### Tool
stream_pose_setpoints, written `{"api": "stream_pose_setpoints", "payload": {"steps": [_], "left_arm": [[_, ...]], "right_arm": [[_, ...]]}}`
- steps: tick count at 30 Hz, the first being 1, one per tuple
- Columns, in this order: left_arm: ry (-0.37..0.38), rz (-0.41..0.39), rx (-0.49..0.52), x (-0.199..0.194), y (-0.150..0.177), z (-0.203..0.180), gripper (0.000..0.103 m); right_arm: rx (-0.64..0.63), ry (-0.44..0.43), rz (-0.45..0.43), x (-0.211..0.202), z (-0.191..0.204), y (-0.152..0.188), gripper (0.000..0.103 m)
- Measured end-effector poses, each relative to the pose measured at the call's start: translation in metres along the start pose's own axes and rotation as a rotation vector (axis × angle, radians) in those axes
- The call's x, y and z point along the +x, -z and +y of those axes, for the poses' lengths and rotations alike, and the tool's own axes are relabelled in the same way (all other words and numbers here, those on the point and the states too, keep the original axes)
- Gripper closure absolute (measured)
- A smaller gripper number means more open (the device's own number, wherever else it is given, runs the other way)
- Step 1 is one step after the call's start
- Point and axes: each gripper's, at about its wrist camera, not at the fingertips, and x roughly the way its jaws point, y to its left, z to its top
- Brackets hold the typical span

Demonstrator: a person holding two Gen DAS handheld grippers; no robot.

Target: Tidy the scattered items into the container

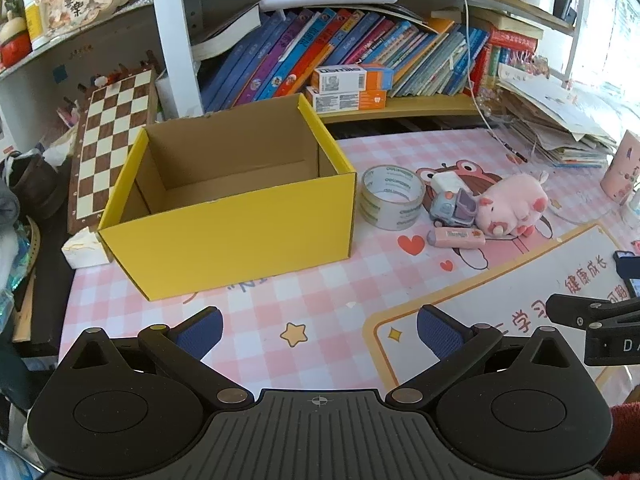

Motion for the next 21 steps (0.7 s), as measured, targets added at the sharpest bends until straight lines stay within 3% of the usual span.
{"api": "stream_pose_setpoints", "payload": {"steps": [21], "left_arm": [[0.002, 0.014, -0.017, 0.0034, 0.0024, 0.0024, 0.0]], "right_arm": [[-0.003, -0.001, 0.015, 0.0048, 0.0025, -0.0003, 0.0]]}}
